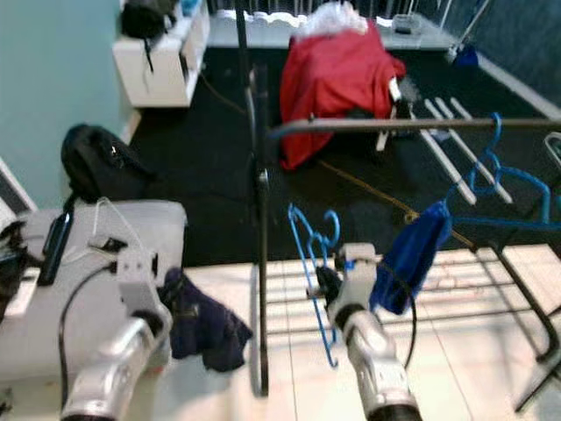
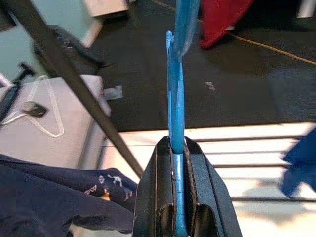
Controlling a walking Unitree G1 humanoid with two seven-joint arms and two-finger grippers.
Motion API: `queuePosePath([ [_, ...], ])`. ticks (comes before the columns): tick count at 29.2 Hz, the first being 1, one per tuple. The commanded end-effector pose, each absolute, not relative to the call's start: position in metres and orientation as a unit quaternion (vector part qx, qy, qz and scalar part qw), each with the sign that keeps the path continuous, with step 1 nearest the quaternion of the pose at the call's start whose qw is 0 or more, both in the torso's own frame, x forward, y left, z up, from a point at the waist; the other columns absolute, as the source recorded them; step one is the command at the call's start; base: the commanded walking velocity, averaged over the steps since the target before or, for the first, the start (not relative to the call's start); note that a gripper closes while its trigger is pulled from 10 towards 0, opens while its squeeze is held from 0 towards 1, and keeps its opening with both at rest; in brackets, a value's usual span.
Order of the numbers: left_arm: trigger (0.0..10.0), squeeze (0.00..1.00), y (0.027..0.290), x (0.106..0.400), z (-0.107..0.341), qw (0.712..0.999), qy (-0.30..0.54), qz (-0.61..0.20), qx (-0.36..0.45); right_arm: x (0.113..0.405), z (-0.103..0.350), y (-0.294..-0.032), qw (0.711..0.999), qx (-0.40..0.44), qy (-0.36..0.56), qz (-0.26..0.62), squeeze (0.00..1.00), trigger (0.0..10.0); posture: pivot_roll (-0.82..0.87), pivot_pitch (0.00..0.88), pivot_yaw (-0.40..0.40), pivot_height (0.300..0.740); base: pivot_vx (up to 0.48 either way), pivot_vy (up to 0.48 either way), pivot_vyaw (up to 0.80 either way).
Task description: Hang hanger
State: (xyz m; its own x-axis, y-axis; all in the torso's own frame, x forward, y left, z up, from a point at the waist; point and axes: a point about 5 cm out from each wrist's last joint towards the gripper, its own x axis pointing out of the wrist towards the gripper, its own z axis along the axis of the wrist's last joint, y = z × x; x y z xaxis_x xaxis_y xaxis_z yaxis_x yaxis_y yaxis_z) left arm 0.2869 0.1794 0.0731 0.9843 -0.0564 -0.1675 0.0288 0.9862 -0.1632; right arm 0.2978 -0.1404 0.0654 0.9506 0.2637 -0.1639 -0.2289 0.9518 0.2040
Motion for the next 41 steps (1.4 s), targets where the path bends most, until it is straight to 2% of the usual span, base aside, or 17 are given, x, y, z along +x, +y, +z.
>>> queuePosePath([
  [1, 10.0, 0.00, 0.187, 0.286, 0.077, 0.994, 0.079, -0.015, -0.075, 0.298, 0.064, -0.136, 0.982, 0.096, 0.097, 0.132, 0.00, 10.0, -0.01, 0.104, -0.078, 0.740, -0.319, 0.000, 0.00],
  [8, 10.0, 0.00, 0.191, 0.287, 0.084, 0.995, 0.071, -0.016, -0.072, 0.302, 0.071, -0.132, 0.982, 0.108, 0.087, 0.132, 0.00, 10.0, -0.01, 0.100, -0.066, 0.740, -0.317, 0.000, 0.00],
  [17, 10.0, 0.00, 0.178, 0.296, 0.097, 0.995, 0.055, -0.039, -0.080, 0.302, 0.078, -0.134, 0.981, 0.129, 0.078, 0.120, 0.00, 10.0, -0.05, 0.106, -0.042, 0.740, -0.316, 0.000, 0.00],
  [28, 10.0, 0.00, 0.174, 0.294, 0.097, 0.995, 0.056, -0.045, -0.067, 0.303, 0.077, -0.134, 0.979, 0.144, 0.080, 0.117, 0.00, 10.0, 0.01, 0.098, -0.069, 0.740, -0.313, 0.000, 0.00],
  [30, 10.0, 0.00, 0.181, 0.293, 0.100, 0.996, 0.053, -0.040, -0.063, 0.309, 0.081, -0.124, 0.977, 0.151, 0.077, 0.129, 0.00, 10.0, 0.00, 0.093, -0.075, 0.740, -0.293, 0.000, 0.00],
  [41, 10.0, 0.00, 0.179, 0.297, 0.104, 0.996, 0.049, -0.043, -0.058, 0.312, 0.086, -0.123, 0.977, 0.151, 0.074, 0.132, 0.00, 10.0, -0.01, 0.081, -0.059, 0.740, -0.283, 0.000, 0.00],
])
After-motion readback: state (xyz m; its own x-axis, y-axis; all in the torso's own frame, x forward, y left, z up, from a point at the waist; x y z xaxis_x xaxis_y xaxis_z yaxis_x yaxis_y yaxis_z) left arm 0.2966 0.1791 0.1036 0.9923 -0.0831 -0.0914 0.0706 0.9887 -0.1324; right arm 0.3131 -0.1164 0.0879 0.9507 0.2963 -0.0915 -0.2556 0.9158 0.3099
